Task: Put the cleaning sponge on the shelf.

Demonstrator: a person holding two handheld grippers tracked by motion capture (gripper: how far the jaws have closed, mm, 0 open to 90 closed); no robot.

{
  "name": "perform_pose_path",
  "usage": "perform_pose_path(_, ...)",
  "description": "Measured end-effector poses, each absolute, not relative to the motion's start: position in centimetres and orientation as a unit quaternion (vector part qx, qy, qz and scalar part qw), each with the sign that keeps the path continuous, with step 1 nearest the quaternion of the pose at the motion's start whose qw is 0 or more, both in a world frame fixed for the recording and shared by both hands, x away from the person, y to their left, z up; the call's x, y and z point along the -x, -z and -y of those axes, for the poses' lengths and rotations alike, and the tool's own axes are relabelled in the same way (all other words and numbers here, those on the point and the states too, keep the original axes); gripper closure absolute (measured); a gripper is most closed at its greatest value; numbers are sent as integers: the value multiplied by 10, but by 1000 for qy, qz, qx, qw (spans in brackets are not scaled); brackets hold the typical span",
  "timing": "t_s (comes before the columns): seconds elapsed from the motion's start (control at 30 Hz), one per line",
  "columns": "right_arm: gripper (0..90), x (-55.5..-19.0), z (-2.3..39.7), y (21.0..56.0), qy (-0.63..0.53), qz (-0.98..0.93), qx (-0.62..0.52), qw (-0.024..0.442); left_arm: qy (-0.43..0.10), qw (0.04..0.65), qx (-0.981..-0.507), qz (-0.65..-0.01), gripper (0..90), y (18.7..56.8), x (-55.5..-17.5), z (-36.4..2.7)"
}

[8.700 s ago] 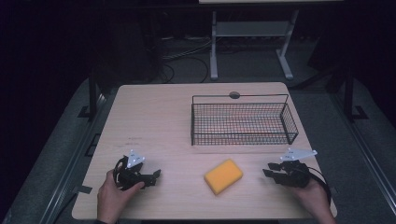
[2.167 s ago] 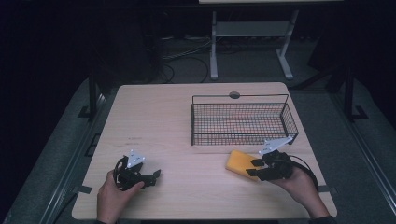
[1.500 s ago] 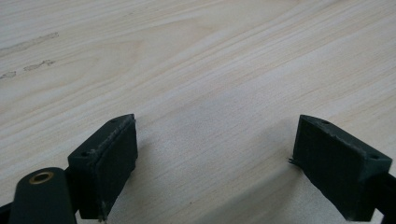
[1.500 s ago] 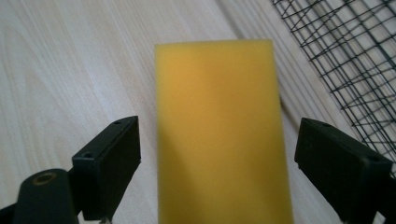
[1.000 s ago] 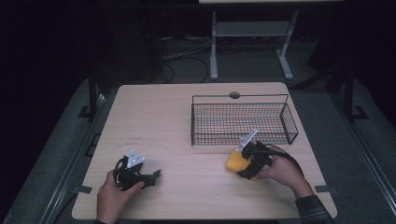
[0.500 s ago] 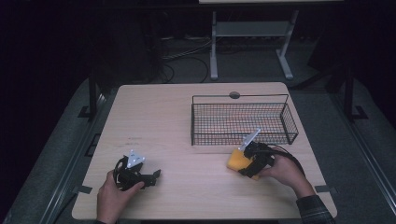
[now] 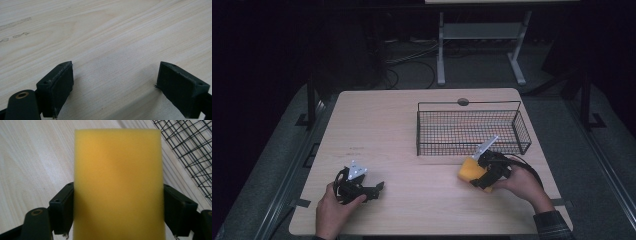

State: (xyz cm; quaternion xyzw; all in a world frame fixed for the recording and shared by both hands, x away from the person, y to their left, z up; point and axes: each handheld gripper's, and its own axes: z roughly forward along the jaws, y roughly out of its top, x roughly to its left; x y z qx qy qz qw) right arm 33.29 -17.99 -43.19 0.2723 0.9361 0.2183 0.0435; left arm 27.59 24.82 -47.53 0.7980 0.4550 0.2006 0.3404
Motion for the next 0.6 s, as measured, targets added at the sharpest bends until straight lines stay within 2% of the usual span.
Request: perform_pose_path(0.6,223,-325,201,411,-227,-922,-308,54,-200,341,-798,-455,130,475,-276,-248)
